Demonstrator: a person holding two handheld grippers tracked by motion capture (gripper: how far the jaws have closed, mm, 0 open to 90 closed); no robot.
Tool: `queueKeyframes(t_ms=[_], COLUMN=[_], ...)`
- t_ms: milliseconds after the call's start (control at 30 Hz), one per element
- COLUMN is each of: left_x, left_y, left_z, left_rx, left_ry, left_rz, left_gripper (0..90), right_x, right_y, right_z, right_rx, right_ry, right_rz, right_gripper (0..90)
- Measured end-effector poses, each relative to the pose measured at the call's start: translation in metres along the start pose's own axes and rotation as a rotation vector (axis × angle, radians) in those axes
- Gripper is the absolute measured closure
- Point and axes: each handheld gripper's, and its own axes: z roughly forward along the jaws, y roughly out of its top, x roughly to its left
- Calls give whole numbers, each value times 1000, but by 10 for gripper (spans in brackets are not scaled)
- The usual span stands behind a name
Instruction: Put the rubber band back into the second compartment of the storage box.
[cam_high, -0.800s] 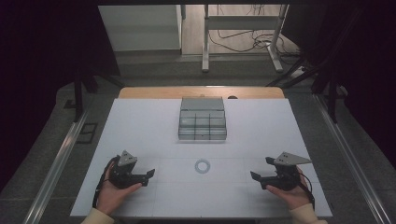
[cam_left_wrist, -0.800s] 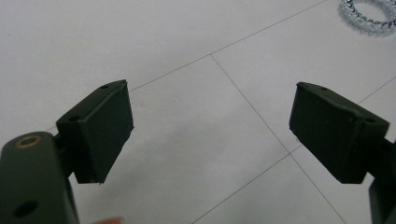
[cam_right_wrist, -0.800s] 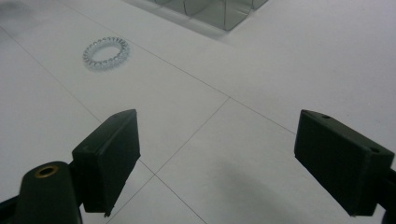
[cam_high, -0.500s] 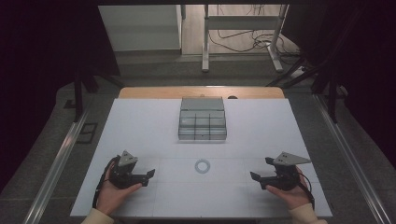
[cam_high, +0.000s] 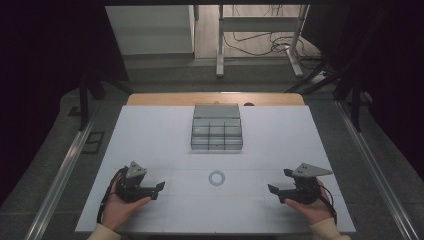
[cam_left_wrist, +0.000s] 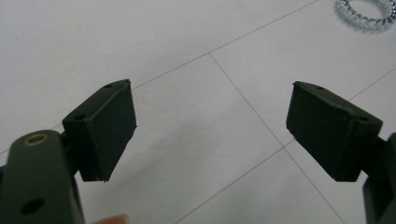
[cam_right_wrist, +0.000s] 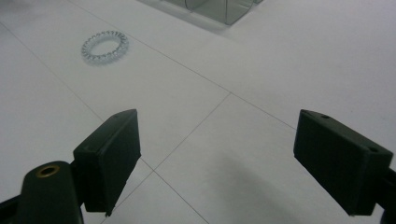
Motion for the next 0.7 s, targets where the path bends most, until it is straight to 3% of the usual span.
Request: queueKeyframes(t_ms=[167, 467, 700], left_x=[0, -5, -9], left_y=[9, 26, 41], left_z=[-11, -21, -20], left_rx=[40, 104, 144], left_ry=[-30, -55, -62], left_rz=[-16, 9, 42], left_gripper=[168, 175, 177], right_x=[0, -1, -1], right_y=[1, 0, 0], right_z=[1, 1, 2], right_rx=[2, 8, 10], right_ry=[4, 12, 9], right_rz=[-4, -11, -18], right_gripper=[153, 154, 155])
